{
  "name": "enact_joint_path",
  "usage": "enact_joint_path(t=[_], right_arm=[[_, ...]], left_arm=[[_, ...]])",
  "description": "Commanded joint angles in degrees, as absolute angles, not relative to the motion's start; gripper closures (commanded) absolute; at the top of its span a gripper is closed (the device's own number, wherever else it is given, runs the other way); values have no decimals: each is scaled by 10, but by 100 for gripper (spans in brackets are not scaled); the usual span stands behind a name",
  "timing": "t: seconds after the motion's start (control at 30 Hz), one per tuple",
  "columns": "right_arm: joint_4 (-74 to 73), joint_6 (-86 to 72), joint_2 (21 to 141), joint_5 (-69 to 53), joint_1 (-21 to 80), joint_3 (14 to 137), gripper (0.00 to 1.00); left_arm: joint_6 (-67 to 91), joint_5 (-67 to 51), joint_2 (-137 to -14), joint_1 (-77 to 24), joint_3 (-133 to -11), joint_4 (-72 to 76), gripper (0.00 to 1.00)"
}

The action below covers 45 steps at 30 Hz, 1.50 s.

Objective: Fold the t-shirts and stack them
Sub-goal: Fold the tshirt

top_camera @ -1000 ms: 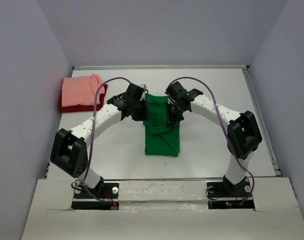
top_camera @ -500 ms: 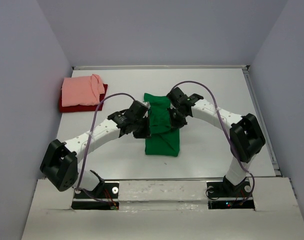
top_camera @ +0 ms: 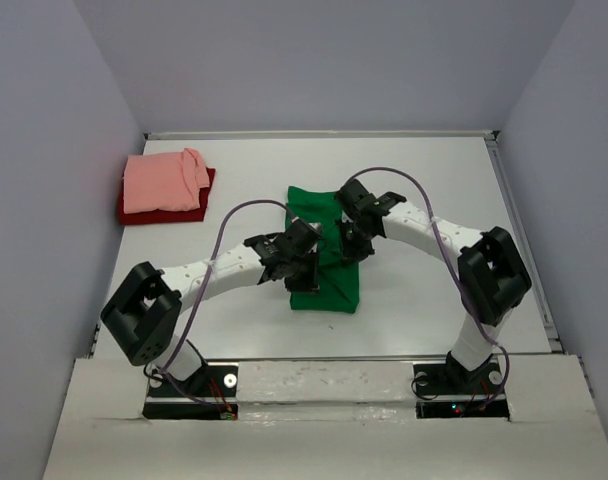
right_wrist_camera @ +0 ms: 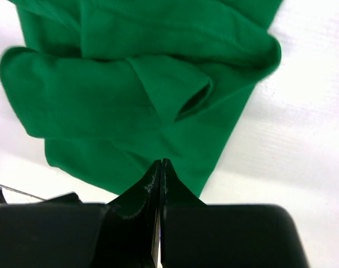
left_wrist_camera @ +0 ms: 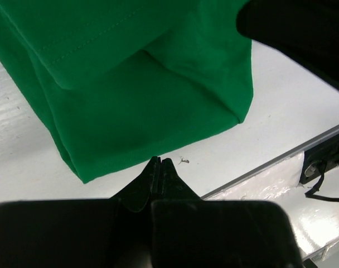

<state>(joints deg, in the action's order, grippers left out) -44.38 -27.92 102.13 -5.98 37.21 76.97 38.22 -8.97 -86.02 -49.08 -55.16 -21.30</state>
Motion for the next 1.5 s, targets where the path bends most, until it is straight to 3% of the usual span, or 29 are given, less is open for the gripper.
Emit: enact_joint_path(t=[0.0, 0.47, 0.97, 1.47], right_arm=[[-430, -295, 971, -54, 374, 746, 100], [-410, -333, 909, -86, 404, 656, 100], [-340, -381, 915, -82, 437, 565, 100], [-303, -384, 970, -101, 442, 554, 100]], left_arm=[[381, -91, -875, -494, -582, -193, 100], [347, -62, -948, -494, -659, -214, 100], [312, -65, -1021, -433, -691, -202, 100], [292, -83, -1044, -385, -700, -188, 100]])
